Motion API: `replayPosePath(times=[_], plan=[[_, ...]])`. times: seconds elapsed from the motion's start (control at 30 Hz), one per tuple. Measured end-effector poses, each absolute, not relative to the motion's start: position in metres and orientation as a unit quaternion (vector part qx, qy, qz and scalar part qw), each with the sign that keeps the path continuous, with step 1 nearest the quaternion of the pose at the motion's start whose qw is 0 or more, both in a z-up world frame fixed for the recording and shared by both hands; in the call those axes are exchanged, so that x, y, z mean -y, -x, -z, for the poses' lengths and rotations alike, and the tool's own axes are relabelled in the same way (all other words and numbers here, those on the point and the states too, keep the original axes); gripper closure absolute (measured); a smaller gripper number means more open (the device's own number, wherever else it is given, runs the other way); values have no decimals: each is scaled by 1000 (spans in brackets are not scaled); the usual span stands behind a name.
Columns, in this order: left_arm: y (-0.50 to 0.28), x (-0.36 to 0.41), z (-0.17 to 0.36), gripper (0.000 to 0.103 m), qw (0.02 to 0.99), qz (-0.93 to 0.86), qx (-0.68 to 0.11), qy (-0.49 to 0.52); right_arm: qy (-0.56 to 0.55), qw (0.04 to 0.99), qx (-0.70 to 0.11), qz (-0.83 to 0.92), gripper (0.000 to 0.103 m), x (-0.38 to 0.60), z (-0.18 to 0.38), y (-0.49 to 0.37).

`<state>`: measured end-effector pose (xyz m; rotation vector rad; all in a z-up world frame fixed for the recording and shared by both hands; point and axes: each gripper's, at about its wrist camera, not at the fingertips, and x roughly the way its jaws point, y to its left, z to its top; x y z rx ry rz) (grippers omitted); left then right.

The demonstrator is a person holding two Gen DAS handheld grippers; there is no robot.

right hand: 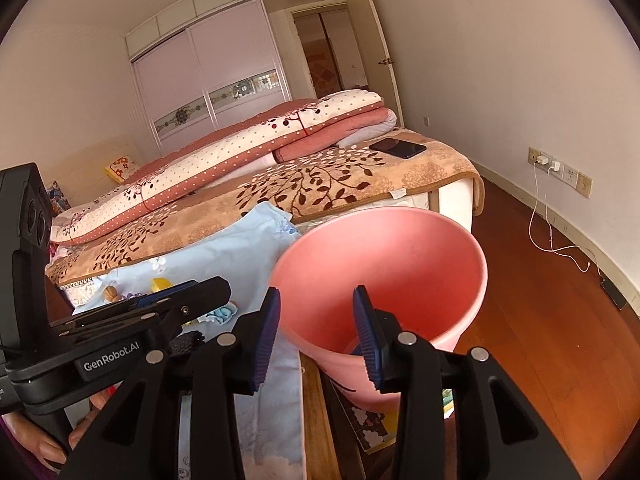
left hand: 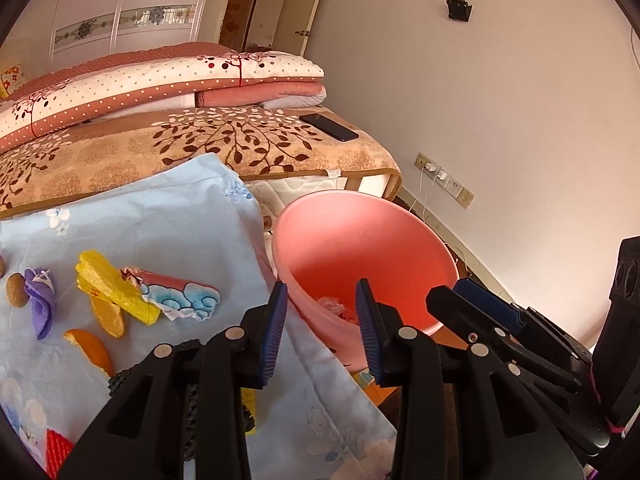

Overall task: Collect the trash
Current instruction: 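Move both open tools back toward the black mesh sponge on the sheet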

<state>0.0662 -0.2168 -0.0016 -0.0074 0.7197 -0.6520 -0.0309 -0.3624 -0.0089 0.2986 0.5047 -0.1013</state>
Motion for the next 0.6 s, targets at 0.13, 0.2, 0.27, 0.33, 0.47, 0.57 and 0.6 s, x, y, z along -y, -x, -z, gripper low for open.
replayPosePath(times=[0.13, 0.2, 0.27, 0.33, 0.47, 0.57, 0.6], plan=[[-57, 199, -1, 67, 894, 297, -336, -7, -138, 956, -255, 33, 66, 345, 9, 35], [-52, 189, -3, 67, 898, 291, -330, -11, -134, 956, -260, 23, 66, 337, 10, 36], [-47, 179, -5, 67, 900, 289, -325, -14, -128, 956, -265, 15, 66, 328, 10, 37], [-41, 169, -7, 67, 903, 285, -321, -19, -124, 955, -268, 8, 66, 320, 10, 38], [-33, 148, -8, 67, 908, 271, -318, -27, -120, 954, -273, -4, 66, 306, 12, 41], [-29, 129, -5, 67, 911, 257, -322, -25, -114, 954, -278, -12, 65, 296, 13, 42], [-28, 122, -4, 67, 911, 252, -324, -24, -112, 954, -279, -14, 65, 293, 13, 43]])
